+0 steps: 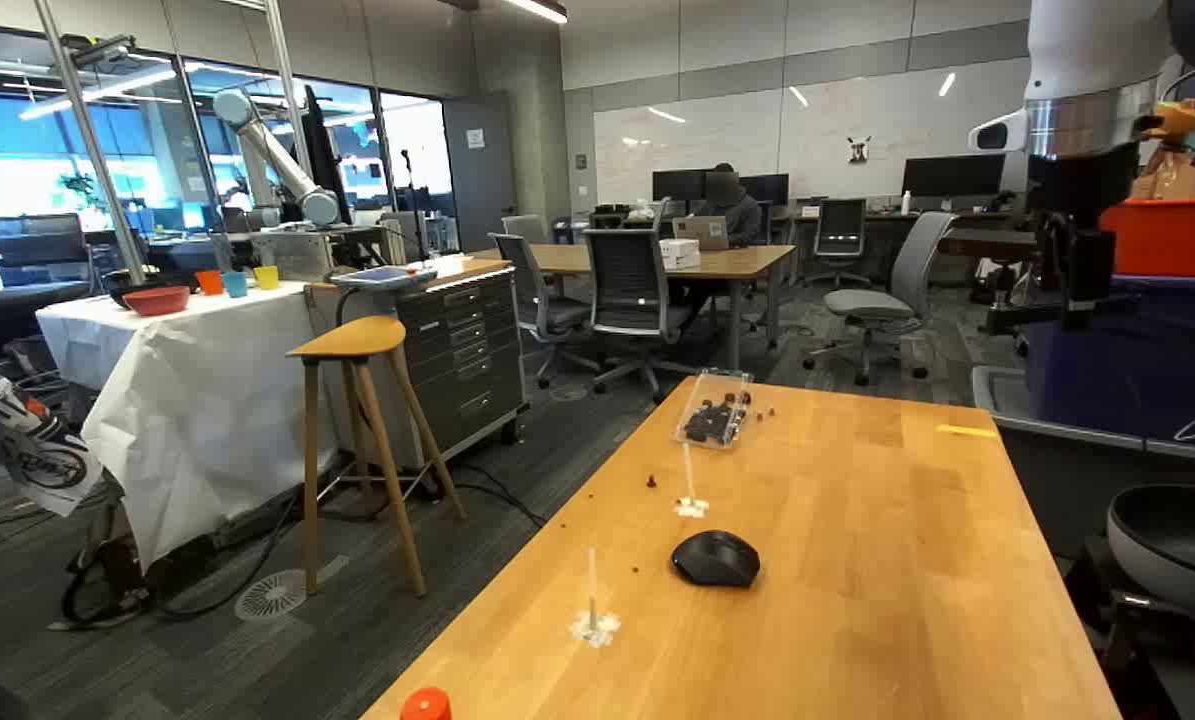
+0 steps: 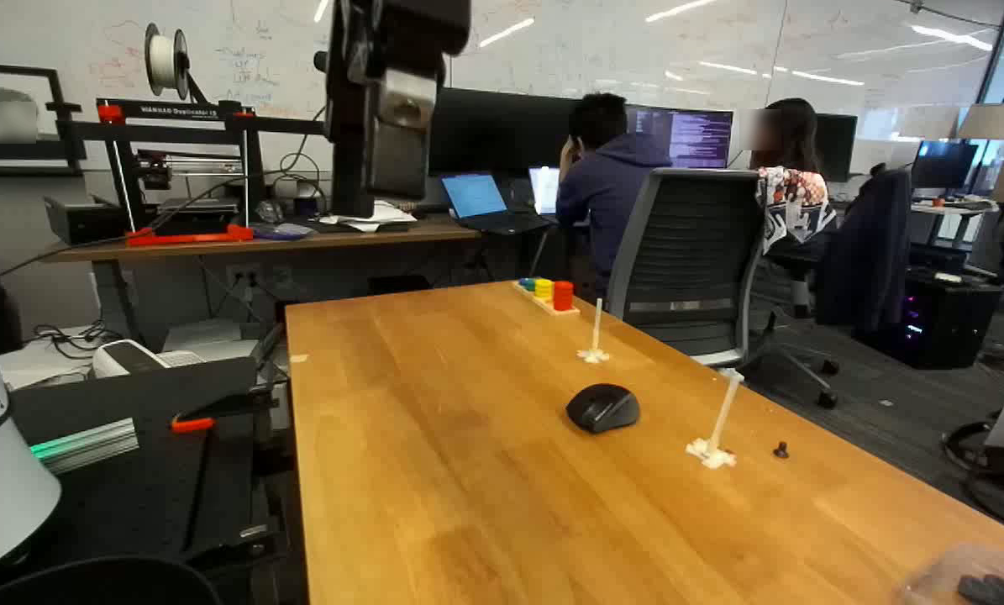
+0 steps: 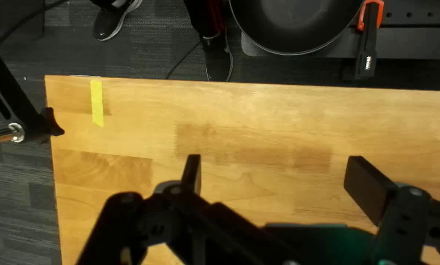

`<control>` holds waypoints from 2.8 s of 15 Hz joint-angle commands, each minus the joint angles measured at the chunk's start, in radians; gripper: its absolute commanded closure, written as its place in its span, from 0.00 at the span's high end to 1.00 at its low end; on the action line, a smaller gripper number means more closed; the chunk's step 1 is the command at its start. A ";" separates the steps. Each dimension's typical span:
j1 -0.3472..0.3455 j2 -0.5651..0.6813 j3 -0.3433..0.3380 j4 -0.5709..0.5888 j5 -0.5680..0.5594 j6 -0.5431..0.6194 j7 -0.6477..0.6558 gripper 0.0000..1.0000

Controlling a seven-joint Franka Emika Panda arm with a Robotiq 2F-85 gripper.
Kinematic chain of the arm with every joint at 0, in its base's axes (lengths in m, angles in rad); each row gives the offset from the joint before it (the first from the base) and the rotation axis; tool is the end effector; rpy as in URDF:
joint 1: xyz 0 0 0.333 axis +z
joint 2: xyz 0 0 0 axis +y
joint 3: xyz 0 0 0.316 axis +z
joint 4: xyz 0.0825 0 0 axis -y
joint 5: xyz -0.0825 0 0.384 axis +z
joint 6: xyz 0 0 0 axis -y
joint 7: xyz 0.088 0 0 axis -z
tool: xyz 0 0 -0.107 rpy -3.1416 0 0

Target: Press the click button on the mouse

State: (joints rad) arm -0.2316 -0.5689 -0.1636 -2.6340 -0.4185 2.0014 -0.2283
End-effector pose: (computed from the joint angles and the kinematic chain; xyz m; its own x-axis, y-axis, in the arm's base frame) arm 0.3244 -0.1606 0.4216 0.9888 0.0311 -0.1461 0.0671 -0.9663 0.2484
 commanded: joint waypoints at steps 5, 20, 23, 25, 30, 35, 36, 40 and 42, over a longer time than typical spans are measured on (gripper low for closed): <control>0.011 -0.001 -0.009 0.003 -0.005 -0.004 0.004 1.00; 0.056 0.308 0.093 0.172 -0.008 0.272 0.207 1.00; 0.074 0.383 0.102 0.208 0.002 0.301 0.227 0.75; 0.087 0.426 0.102 0.226 0.007 0.316 0.235 0.68; 0.106 0.507 0.095 0.264 0.014 0.339 0.234 0.27; 0.132 0.577 0.104 0.262 0.021 0.376 0.226 0.00; 0.140 0.591 0.106 0.261 0.013 0.381 0.233 0.00; 0.170 0.655 0.114 0.274 0.005 0.393 0.245 0.00; 0.182 0.684 0.114 0.284 -0.008 0.401 0.261 0.00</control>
State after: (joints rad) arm -0.0663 0.0641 -0.0505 -2.3895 -0.4113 2.3870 0.0037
